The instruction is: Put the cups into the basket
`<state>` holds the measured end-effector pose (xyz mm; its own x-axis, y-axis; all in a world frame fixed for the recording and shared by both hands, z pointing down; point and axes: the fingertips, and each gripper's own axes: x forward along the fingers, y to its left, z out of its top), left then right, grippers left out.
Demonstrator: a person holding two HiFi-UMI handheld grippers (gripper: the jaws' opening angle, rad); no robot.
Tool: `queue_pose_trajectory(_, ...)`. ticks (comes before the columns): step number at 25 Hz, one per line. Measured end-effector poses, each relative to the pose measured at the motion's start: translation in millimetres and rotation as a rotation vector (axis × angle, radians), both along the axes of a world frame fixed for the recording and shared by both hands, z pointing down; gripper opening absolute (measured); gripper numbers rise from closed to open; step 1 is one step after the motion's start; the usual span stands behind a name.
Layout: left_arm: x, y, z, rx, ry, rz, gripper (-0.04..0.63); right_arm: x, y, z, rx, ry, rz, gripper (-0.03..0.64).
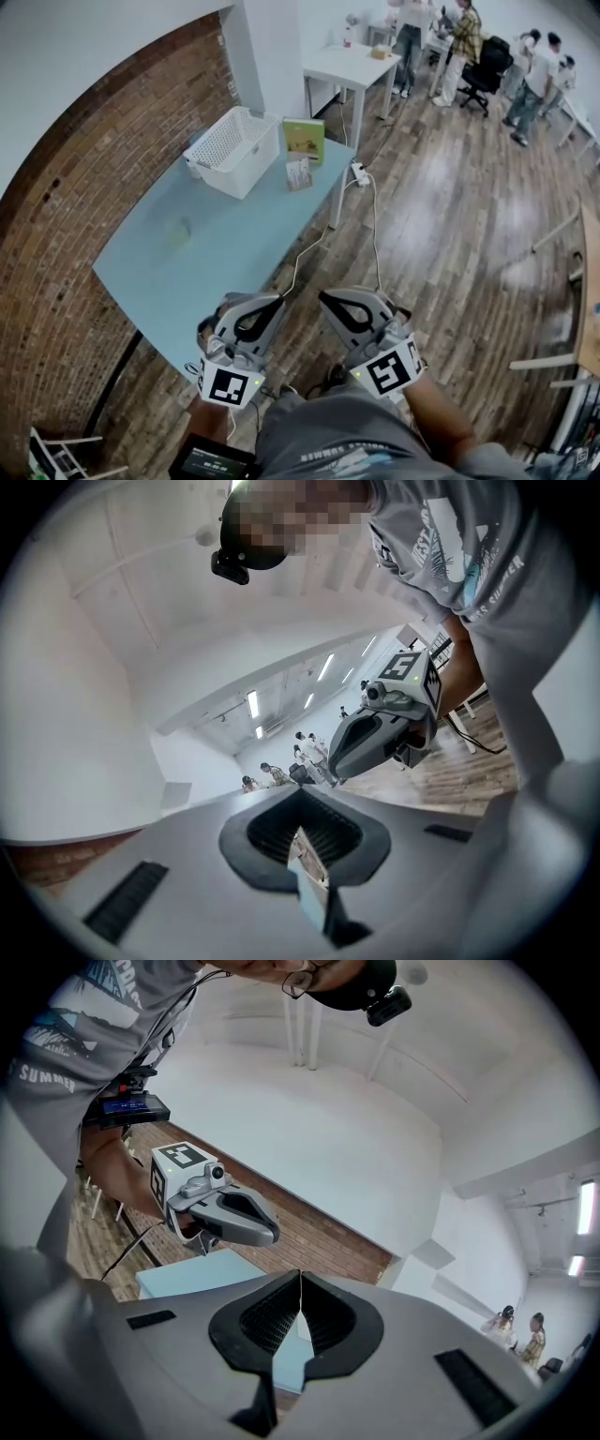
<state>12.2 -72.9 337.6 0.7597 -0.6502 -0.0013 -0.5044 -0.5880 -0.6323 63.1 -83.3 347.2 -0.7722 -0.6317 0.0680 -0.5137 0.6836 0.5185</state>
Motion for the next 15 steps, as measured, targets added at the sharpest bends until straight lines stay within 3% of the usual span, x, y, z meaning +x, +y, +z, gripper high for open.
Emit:
queue_pose_trajectory(7,16.8,-19.5,0.7,-0.004,-0.016,-0.043,-0.002,13.4,-24.4,0.9,-0.007,-0.018,-0.042,0.014)
queue_pose_trajectory(15,-14.2,-52.7,8.3,-0.041,-0.017,-0.097,-0.002,-11.6,-52.2,8.8,-0.031,-0.019,-0.061,0.014)
